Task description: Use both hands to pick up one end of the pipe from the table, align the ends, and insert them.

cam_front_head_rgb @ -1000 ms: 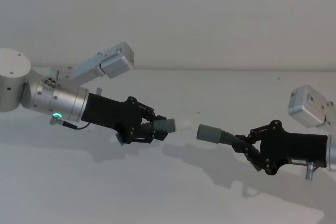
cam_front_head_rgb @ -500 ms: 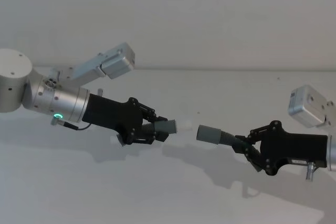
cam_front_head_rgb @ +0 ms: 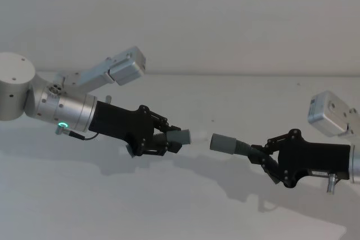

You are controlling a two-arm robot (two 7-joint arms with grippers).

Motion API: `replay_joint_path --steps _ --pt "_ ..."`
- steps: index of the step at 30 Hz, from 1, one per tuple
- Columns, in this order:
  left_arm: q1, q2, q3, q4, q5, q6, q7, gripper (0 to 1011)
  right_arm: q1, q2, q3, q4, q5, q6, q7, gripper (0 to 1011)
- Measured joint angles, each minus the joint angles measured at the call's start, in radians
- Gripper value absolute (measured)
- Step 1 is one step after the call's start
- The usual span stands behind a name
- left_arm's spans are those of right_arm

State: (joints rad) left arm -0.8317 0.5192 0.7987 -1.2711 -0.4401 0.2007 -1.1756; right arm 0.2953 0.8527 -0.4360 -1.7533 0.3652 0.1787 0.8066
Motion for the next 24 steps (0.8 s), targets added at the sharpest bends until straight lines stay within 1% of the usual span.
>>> replay_joint_path --steps 15,24 --pt "-0.005 0.003 0.014 -0.009 -0.007 -0.001 0.004 371 -0.003 0.008 -0.008 -0.015 0.005 0.001 -0.025 114" --pt "-0.01 0.002 0.025 -0.01 -0.01 0.0 0.007 371 -0.004 0.016 -0.011 -0.024 0.013 -0.002 -0.029 114"
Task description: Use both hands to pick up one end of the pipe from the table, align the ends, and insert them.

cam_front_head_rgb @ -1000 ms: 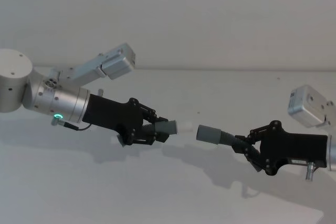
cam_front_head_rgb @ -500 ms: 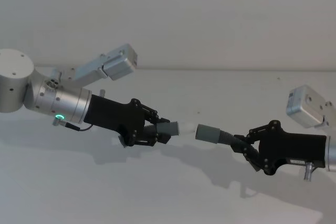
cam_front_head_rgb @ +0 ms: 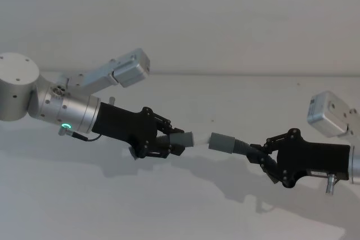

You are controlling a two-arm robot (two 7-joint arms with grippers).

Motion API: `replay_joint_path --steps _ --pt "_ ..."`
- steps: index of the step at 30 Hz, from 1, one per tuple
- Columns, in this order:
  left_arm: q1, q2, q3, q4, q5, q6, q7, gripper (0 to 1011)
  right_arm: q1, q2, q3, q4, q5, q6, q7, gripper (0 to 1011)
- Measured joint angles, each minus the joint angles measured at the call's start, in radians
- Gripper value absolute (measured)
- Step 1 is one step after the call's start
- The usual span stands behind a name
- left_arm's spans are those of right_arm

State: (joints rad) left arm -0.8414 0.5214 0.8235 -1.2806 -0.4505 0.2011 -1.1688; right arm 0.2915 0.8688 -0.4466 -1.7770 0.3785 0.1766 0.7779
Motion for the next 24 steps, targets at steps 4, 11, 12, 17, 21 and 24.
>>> replay_joint_path --steps 4,11,12,17,21,24 --pt "-0.003 -0.001 0.004 0.002 -0.001 0.001 0.0 371 0.0 0.004 -0.001 -0.003 0.004 -0.003 0.0 114" --pt "-0.009 -0.005 0.012 0.008 -0.005 0.001 0.0 371 0.001 0.012 -0.005 -0.009 0.01 -0.009 0.001 114" --pt "-0.01 -0.006 0.014 0.009 -0.007 0.0 -0.001 371 0.001 0.012 -0.005 -0.009 0.011 -0.009 0.001 114" --pt "-0.014 -0.01 0.02 0.01 -0.01 -0.002 -0.004 371 0.003 0.016 -0.009 -0.011 0.015 -0.011 0.002 114" --pt "-0.016 -0.01 0.023 0.009 -0.012 -0.002 -0.005 371 0.005 0.019 -0.011 -0.012 0.018 -0.012 0.002 114" --pt "-0.018 -0.008 0.026 0.006 -0.013 -0.002 -0.005 371 0.006 0.021 -0.014 -0.012 0.02 -0.013 0.002 114"
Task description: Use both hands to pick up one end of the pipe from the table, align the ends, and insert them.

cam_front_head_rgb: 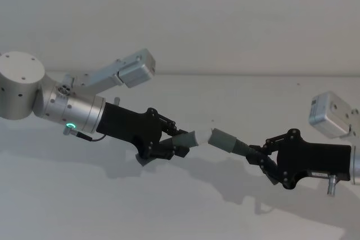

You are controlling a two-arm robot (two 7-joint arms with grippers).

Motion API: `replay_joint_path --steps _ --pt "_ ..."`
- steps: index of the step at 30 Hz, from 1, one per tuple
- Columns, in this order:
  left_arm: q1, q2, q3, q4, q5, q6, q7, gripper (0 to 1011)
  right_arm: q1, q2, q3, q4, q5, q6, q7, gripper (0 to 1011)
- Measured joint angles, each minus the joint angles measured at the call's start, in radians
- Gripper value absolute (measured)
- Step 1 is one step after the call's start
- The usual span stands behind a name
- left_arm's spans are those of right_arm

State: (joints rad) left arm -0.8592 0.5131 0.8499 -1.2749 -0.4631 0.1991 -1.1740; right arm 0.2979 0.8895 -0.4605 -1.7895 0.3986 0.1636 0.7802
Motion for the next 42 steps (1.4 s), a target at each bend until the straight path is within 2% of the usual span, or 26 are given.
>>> replay_joint_path --steps 24,42 --pt "-0.016 0.029 0.03 -0.047 0.008 0.045 0.023 370 0.005 0.024 -0.01 -0.006 0.013 -0.025 0.001 114" --pt "-0.019 0.034 0.035 -0.055 0.011 0.055 0.03 370 0.004 0.029 -0.011 -0.007 0.016 -0.031 0.001 114"
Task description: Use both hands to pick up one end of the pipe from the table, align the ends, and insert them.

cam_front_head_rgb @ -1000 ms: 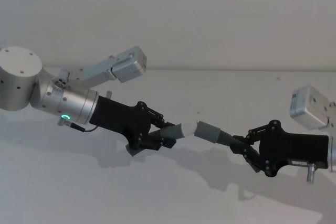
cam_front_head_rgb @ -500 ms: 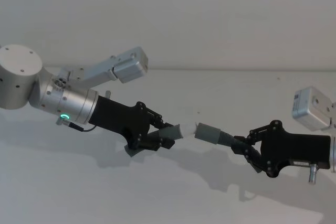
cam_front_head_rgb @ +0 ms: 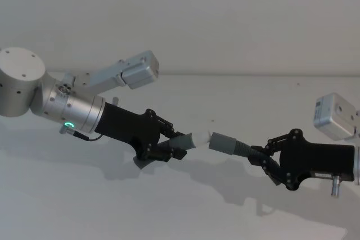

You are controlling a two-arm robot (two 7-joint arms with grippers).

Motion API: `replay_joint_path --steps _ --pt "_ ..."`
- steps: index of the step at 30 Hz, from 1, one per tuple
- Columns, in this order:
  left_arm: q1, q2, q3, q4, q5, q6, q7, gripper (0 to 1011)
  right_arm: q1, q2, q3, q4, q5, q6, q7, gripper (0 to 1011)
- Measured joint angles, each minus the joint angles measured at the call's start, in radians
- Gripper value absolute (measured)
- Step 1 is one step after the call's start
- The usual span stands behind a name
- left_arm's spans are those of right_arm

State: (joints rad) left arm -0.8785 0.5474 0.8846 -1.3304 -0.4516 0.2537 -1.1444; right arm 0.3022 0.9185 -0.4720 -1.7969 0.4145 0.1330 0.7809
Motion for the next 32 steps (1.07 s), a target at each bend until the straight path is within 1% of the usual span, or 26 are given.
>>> replay_joint_path --steps 32 --pt "-0.001 0.002 0.002 -0.002 0.0 0.003 0.002 370 0.0 0.002 0.0 0.0 0.001 -0.001 0.0 114"
